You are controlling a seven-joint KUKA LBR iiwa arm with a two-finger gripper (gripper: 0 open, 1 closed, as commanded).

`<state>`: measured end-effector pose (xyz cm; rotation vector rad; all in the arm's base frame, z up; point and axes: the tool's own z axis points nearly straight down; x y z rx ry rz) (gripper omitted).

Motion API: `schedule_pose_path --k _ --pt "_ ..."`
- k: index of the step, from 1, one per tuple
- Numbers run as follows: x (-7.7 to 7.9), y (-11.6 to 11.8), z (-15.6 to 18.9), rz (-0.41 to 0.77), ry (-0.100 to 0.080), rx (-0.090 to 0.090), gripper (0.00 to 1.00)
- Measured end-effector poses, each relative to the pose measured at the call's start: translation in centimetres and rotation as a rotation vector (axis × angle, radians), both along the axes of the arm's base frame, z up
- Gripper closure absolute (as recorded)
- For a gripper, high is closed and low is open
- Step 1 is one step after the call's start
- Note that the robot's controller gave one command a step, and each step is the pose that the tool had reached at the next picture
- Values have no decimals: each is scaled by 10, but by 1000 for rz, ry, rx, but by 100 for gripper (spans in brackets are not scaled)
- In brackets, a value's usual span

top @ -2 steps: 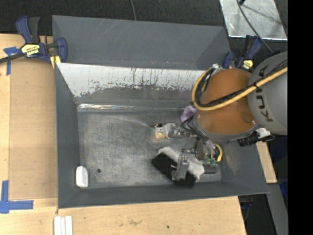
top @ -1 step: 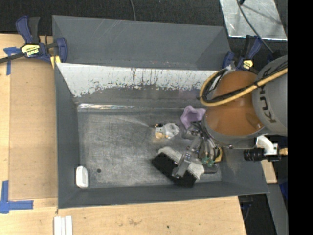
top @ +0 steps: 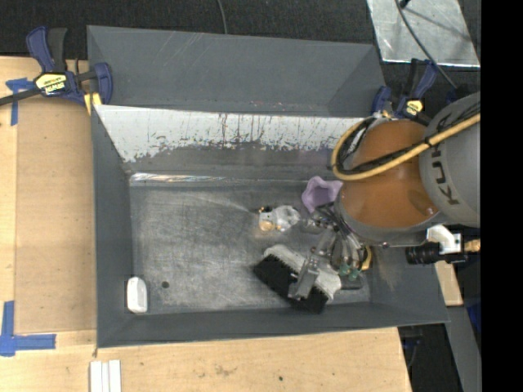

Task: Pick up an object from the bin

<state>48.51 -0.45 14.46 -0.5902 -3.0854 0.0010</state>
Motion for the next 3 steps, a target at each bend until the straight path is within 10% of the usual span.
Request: schedule_pose_path --k 1,2,3 --pt "1 -1 -53 -225 -4 1 0" --pt "5 5 -70 -163 -17 -5 100" --pt "5 5 -70 -163 -17 -5 100"
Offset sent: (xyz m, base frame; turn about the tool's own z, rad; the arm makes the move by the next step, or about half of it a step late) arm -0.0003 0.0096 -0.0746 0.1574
